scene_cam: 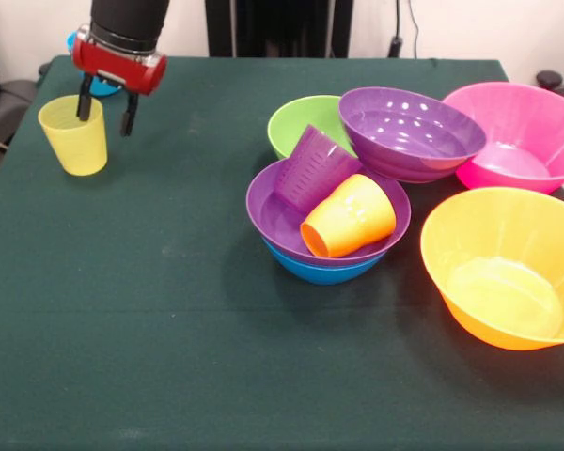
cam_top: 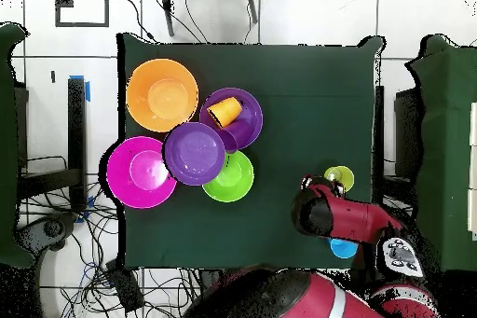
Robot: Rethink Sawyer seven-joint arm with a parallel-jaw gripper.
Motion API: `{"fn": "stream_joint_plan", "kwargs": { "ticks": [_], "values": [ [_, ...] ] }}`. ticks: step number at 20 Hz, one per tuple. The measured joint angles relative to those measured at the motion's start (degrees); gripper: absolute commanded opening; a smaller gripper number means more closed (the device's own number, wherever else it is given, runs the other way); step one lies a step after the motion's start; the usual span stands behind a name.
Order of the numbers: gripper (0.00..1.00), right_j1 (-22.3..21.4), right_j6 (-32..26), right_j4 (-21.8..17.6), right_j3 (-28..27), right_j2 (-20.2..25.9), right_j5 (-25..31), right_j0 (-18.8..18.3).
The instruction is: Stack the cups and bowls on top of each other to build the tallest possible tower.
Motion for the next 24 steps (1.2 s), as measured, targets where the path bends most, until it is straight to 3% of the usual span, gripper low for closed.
{"fn": "stream_joint_plan", "kwargs": {
  "ticks": [2, 16, 24],
  "values": [
    [1.0, 0.09, 0.0, -0.02, 0.02, 0.45, -0.22, -0.68],
    [1.0, -3.43, 0.0, -0.05, 0.41, 11.31, -0.29, -14.46],
    [1.0, -6.78, 0.0, -0.07, 0.72, 13.72, -0.28, -16.69]
  ]
}}
